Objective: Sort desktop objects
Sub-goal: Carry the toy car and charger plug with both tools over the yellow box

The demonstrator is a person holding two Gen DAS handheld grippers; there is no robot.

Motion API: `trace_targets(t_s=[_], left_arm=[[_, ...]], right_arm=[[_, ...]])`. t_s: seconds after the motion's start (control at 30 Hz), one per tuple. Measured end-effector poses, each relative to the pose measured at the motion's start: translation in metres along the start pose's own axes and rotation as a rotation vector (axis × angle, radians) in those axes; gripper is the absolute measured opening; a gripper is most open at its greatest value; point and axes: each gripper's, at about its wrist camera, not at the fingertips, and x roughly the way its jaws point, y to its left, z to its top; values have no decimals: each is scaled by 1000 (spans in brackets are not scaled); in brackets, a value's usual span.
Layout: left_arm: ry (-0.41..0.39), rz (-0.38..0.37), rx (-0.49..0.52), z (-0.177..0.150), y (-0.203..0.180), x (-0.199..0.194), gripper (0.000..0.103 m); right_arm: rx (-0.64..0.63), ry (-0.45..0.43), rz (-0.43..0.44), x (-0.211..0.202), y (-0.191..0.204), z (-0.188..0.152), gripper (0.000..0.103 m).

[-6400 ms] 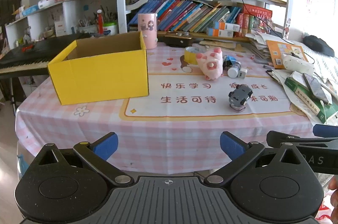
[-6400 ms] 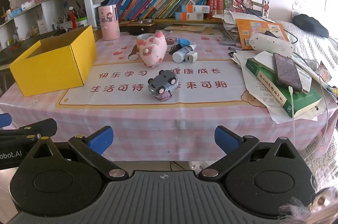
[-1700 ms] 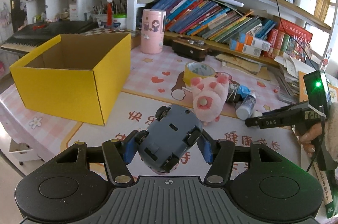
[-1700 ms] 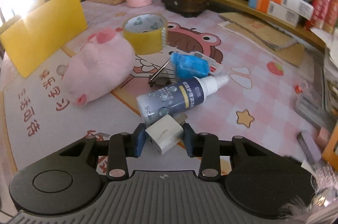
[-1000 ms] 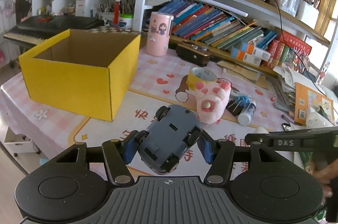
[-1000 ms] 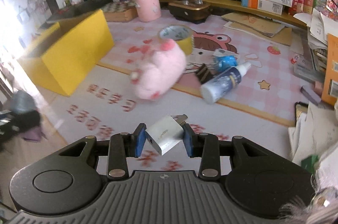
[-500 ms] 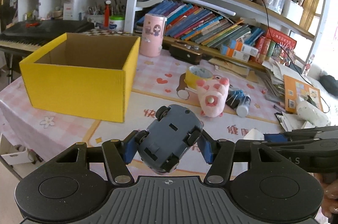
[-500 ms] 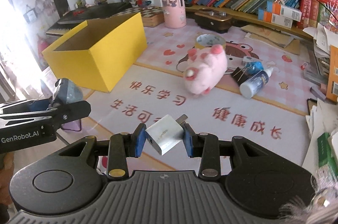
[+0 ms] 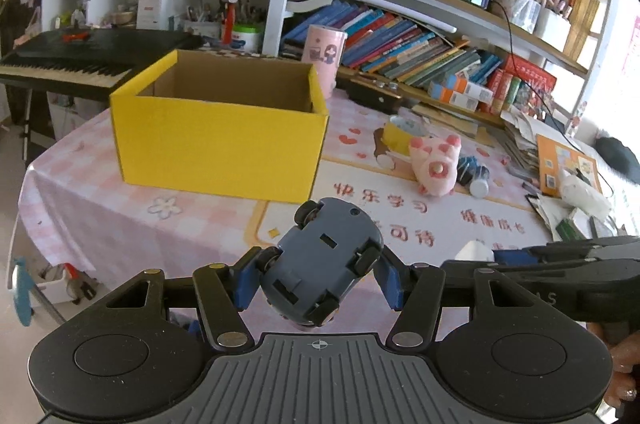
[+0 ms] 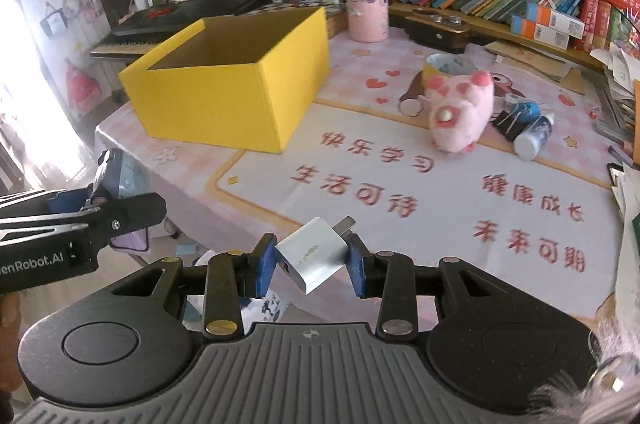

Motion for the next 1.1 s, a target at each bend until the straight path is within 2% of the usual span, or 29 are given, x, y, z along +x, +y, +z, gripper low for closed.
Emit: trace_targets(t_s=[0.53, 1.1], left_arm=[[8, 1, 20, -27, 64, -52, 59], [-41, 45, -34, -30, 108, -77, 59]], right_arm=[[14, 14, 23, -1, 89, -30, 35], [-66, 13, 58, 8, 142, -22, 35]])
